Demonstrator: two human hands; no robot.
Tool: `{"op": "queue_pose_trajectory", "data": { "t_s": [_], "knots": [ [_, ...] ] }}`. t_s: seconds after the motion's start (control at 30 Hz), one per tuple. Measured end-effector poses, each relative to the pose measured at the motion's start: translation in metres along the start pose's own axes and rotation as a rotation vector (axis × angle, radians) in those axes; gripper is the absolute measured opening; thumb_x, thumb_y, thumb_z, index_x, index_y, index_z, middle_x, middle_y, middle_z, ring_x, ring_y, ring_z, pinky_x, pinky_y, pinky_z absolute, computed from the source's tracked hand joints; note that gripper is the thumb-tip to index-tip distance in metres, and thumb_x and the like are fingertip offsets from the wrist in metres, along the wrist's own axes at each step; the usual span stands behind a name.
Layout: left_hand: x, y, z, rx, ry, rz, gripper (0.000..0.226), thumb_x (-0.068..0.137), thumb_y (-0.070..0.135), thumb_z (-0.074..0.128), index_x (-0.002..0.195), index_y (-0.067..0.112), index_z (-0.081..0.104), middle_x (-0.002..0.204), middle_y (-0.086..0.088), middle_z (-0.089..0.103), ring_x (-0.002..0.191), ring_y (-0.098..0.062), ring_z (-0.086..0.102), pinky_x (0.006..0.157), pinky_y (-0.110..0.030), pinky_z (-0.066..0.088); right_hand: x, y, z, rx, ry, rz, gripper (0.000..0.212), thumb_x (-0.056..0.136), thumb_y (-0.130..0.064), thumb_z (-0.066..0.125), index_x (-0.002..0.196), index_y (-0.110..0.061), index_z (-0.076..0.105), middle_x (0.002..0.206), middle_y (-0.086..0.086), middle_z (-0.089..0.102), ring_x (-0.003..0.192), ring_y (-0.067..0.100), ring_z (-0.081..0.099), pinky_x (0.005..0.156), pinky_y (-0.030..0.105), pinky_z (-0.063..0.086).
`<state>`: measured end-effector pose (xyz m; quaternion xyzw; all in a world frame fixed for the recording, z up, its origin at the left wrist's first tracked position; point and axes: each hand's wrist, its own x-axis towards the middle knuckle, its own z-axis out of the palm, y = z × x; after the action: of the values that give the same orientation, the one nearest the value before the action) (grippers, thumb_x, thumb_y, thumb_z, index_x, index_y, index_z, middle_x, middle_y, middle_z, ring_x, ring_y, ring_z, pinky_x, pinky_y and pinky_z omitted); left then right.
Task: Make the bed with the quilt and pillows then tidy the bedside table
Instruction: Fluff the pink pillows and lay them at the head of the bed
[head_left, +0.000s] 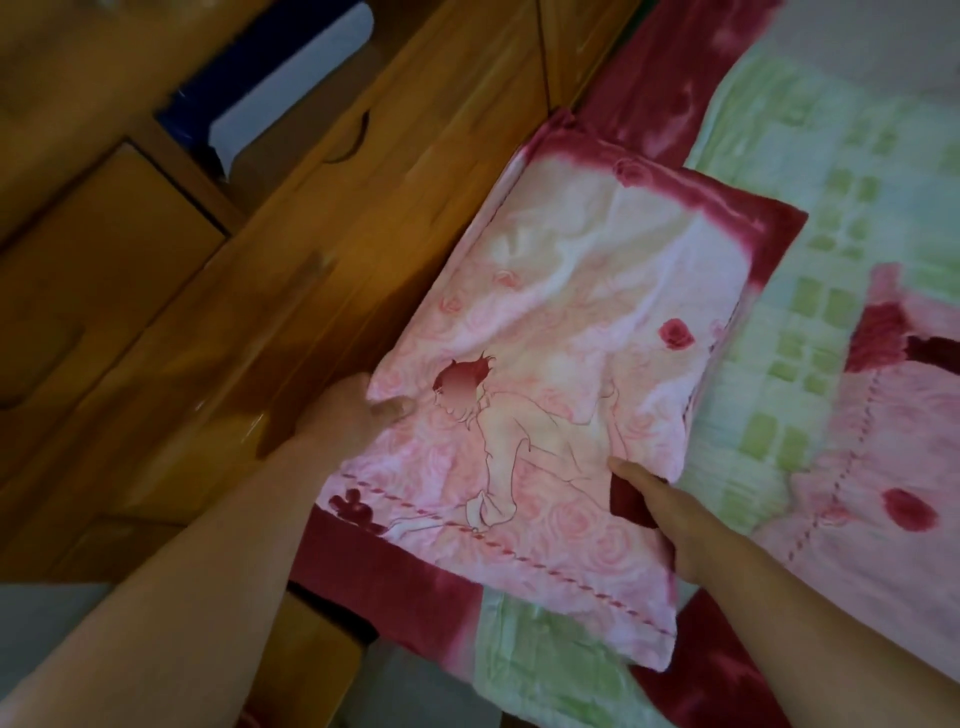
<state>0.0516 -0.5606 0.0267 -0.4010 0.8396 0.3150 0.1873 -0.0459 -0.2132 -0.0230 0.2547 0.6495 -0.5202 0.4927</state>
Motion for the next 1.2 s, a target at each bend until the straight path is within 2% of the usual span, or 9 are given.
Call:
{"op": "queue_pose_trajectory", "data": {
  "t_s": [0.1, 0.23, 0.37, 0.57, 0.67, 0.77, 1.0, 1.1, 1.2],
  "knots": [
    [-0.007, -0.006, 0.013, 0.245, -0.012, -0.05, 0.064, 0.086, 0.051, 0.062, 0.13, 0.007, 0.047, 0.132, -0.014, 0.053, 0.116, -0.031, 0.054, 0.092, -0.041, 0.047, -0.001, 0.018, 0.008, -0.216, 0.106, 0.033, 0.065, 0.065, -0.049, 0.083, 0.11, -0.009, 0.057, 0.094, 0.005, 0.064, 0.081, 0.017, 0.058, 0.065, 0.027, 0.047],
    [-0.016, -0.02, 0.035, 0.278, 0.08, -0.067, 0.047, 0.094, 0.041, 0.054, 0.127, 0.007, 0.049, 0.126, -0.014, 0.054, 0.112, -0.031, 0.055, 0.087, -0.041, 0.048, 0.046, 0.058, 0.0, -0.35, 0.264, 0.005, 0.147, 0.015, -0.079, 0.08, 0.14, -0.012, 0.04, 0.133, 0.012, 0.054, 0.119, 0.031, 0.054, 0.099, 0.047, 0.048],
    [-0.029, -0.04, 0.049, 0.085, 0.255, -0.265, 0.046, 0.101, 0.037, 0.039, 0.123, -0.001, 0.053, 0.124, -0.022, 0.057, 0.113, -0.038, 0.055, 0.084, -0.04, 0.044, 0.034, 0.058, 0.007, -0.108, 0.371, 0.063, 0.095, 0.073, -0.07, 0.058, 0.143, -0.01, 0.035, 0.136, 0.011, 0.048, 0.124, 0.034, 0.048, 0.101, 0.044, 0.041],
    [-0.028, -0.054, 0.058, -0.247, 0.249, -0.517, 0.063, 0.1, 0.049, 0.033, 0.124, -0.006, 0.053, 0.126, -0.025, 0.056, 0.112, -0.038, 0.056, 0.085, -0.04, 0.046, 0.037, 0.073, -0.005, 0.068, 0.363, 0.192, 0.065, 0.089, -0.067, 0.044, 0.095, -0.004, 0.061, 0.093, 0.015, 0.064, 0.081, 0.03, 0.058, 0.075, 0.038, 0.052],
    [-0.026, -0.05, 0.06, -0.3, 0.174, -0.395, 0.046, 0.096, 0.042, 0.05, 0.115, 0.001, 0.058, 0.113, -0.017, 0.061, 0.086, -0.026, 0.059, 0.062, -0.029, 0.044, 0.036, 0.069, 0.0, 0.134, 0.282, 0.208, 0.059, 0.087, -0.068, 0.047, 0.069, -0.012, 0.056, 0.052, 0.005, 0.057, 0.041, 0.018, 0.052, 0.042, 0.023, 0.045],
    [-0.031, -0.048, 0.052, -0.099, 0.252, -0.247, 0.023, 0.095, 0.031, 0.053, 0.094, 0.009, 0.059, 0.093, -0.009, 0.063, 0.073, -0.02, 0.057, 0.062, -0.028, 0.044, 0.033, 0.063, -0.002, 0.109, 0.309, 0.167, 0.038, 0.092, -0.037, 0.058, 0.063, -0.014, 0.051, 0.034, -0.001, 0.047, 0.024, 0.011, 0.041, 0.032, 0.015, 0.034],
    [-0.036, -0.029, 0.051, 0.692, 0.307, -0.16, 0.021, 0.097, 0.027, 0.05, 0.109, 0.013, 0.059, 0.093, -0.004, 0.065, 0.083, -0.018, 0.064, 0.067, -0.028, 0.051, 0.013, 0.061, -0.017, -0.777, 0.416, 0.047, 0.007, 0.088, -0.014, 0.057, 0.088, -0.007, 0.055, 0.115, 0.025, 0.061, 0.106, 0.039, 0.06, 0.086, 0.039, 0.05],
    [-0.032, -0.005, 0.051, 0.727, 0.483, 0.091, 0.044, 0.076, 0.029, 0.076, 0.108, 0.007, 0.056, 0.098, -0.015, 0.062, 0.089, -0.031, 0.062, 0.069, -0.039, 0.05, 0.012, 0.042, -0.009, -0.84, 0.674, -0.146, 0.052, 0.092, -0.035, 0.048, 0.132, -0.002, 0.039, 0.133, 0.022, 0.044, 0.121, 0.04, 0.046, 0.099, 0.046, 0.04],
    [-0.031, 0.038, 0.051, 0.519, 0.688, 0.465, 0.064, 0.085, 0.05, 0.058, 0.137, 0.014, 0.047, 0.144, -0.017, 0.043, 0.134, -0.037, 0.038, 0.106, -0.054, 0.032, 0.002, 0.004, 0.018, -0.957, 0.665, -0.577, 0.075, 0.089, -0.058, 0.023, 0.153, -0.018, 0.015, 0.158, 0.01, 0.013, 0.143, 0.03, 0.019, 0.116, 0.043, 0.017]
  ]
}}
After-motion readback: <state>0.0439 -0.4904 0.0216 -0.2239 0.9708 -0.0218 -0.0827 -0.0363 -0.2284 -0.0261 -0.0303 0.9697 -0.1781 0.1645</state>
